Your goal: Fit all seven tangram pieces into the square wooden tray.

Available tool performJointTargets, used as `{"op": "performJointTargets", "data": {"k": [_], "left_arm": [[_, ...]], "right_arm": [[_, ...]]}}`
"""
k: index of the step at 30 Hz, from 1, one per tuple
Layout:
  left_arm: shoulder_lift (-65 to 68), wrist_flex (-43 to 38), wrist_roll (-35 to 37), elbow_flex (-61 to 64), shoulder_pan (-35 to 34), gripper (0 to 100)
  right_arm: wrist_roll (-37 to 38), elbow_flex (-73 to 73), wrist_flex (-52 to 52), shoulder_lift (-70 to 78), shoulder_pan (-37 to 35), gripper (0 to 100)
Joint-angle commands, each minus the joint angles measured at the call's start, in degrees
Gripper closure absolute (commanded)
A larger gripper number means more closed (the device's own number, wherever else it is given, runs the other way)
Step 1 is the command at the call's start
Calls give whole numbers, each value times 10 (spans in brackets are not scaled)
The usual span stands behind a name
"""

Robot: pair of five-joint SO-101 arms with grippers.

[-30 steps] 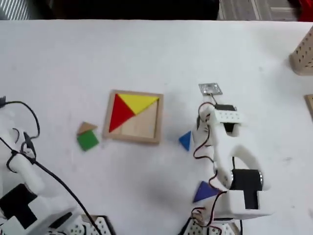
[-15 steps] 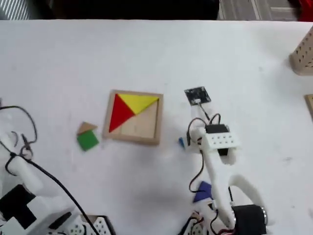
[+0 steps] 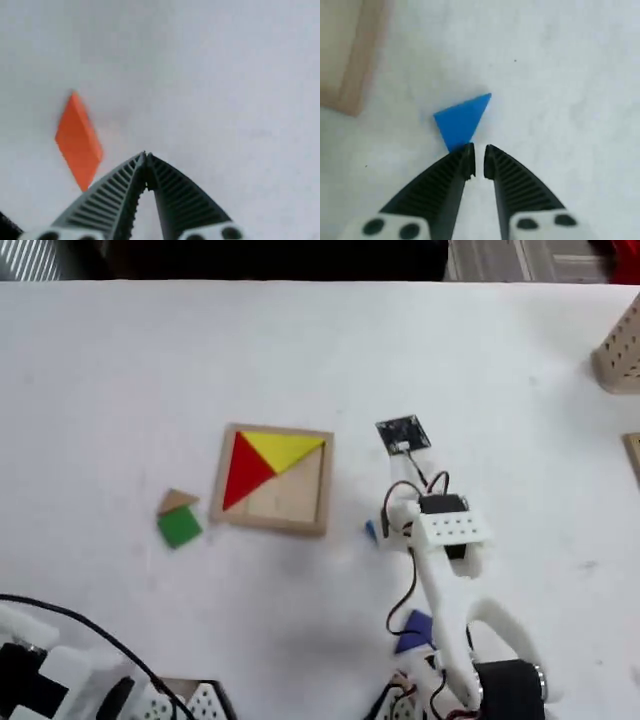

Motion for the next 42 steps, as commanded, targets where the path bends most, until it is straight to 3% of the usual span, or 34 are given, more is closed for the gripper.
{"op": "performJointTargets", "data": {"k": [1,10,21,37,42], "left_arm": [[-26,-8,1,-34,-40,976],[-22,-15,0,-31,-39,976],[-22,-219,-4,122,-39,976],[-22,-352,-4,215,-18,976],[-24,-345,0,181,-30,976]], "right_arm": [[6,-2,-9,-17,7,950],[6,-38,-16,56,7,954],[6,-44,-16,65,7,954],[6,-46,-16,68,7,954],[5,-46,-16,68,7,954]]}}
